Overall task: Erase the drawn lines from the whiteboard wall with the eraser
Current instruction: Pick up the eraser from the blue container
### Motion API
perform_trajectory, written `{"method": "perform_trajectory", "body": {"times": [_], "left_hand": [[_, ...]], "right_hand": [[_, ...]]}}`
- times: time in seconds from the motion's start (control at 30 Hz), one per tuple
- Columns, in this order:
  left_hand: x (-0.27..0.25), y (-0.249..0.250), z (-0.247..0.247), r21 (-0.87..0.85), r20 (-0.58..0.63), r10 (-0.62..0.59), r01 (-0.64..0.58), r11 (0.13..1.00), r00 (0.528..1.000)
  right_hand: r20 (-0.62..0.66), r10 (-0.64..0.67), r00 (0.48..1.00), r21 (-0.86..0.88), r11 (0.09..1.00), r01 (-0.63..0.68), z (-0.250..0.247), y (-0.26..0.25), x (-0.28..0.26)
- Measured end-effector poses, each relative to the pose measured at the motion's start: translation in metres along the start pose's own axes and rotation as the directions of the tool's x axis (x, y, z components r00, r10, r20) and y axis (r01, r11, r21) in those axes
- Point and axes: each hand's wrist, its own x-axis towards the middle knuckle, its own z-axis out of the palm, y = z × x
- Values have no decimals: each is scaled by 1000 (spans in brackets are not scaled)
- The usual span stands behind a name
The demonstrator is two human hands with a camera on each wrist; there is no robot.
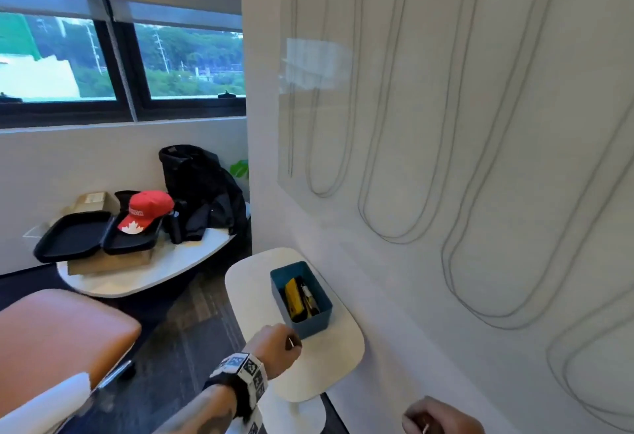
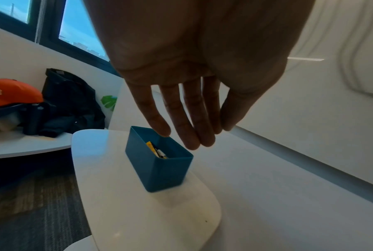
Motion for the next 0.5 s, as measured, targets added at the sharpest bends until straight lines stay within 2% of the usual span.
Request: {"method": "perform_trajectory", "body": {"times": [0.03, 0.07, 0.17, 0.27, 0.5], "left_hand": [[13, -6, -8, 5, 9, -30, 30, 1000, 1000], [30, -13, -13, 11, 1, -42, 41, 999, 999], [75, -28, -26, 43, -3, -87, 87, 995, 996], [114, -40, -29, 63, 14, -104, 102, 993, 995], [194, -45, -19, 126, 104, -166, 152, 980, 981]], "right_hand": [[42, -79, 996, 23, 997, 78, 15, -15, 2], [70, -77, 995, 41, 996, 74, 27, -26, 17], [139, 10, 990, 64, 998, -19, 54, -56, 65], [198, 36, 980, 8, 999, -38, 78, -73, 98], [290, 23, 957, -146, 989, 20, 134, -71, 188]]}}
